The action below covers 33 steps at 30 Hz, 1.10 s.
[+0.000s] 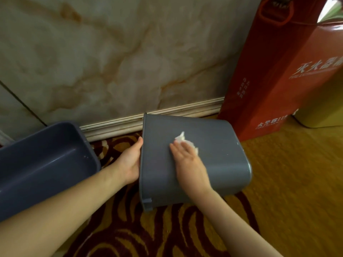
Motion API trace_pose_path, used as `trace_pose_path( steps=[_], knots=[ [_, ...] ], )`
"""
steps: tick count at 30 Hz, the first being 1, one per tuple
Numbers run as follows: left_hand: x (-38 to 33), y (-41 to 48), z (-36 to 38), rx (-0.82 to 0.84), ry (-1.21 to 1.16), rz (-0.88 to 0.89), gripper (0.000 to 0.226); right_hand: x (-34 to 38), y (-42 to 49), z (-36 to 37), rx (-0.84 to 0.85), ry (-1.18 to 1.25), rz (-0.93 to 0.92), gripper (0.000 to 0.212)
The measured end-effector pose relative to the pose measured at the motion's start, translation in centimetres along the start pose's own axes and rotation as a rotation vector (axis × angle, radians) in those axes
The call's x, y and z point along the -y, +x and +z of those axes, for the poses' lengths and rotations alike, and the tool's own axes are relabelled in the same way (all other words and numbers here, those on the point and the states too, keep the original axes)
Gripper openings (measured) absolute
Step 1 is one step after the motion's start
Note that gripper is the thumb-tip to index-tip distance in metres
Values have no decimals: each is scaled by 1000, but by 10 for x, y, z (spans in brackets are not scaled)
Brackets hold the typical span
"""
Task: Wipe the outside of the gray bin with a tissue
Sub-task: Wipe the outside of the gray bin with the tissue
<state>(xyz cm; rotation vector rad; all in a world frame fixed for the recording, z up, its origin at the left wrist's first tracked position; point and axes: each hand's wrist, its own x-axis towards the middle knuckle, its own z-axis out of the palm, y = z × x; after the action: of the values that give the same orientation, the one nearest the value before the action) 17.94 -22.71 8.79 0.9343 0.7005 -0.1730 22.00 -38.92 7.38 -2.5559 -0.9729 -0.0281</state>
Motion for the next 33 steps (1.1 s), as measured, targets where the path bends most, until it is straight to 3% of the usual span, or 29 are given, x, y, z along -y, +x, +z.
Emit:
trace_pose_path(
  steps=[7,10,14,21,27,30,33],
  knots=[
    [7,8,-9,21,22,-1,60,17,-25,2,72,214,-151,69],
    [7,10,-7,-3,28,-19,59,4,-31,-4,24,174,-204,62],
    [7,11,-9,-11,17,-29,55,-44,-41,-17,-60,136,-14,64],
    [8,15,-11,-40,41,-3,51,-103,-60,-34,-176,-71,265,39],
    [6,15,-13,-44,48,9,52,-116,-69,-42,-400,-26,450,27],
    [1,19,-13,-51,80,25,51,-83,-61,-40,-528,8,264,29],
    [-5,25,-11,-65,109,32,47,-40,-52,-18,-325,110,17,38]
  ],
)
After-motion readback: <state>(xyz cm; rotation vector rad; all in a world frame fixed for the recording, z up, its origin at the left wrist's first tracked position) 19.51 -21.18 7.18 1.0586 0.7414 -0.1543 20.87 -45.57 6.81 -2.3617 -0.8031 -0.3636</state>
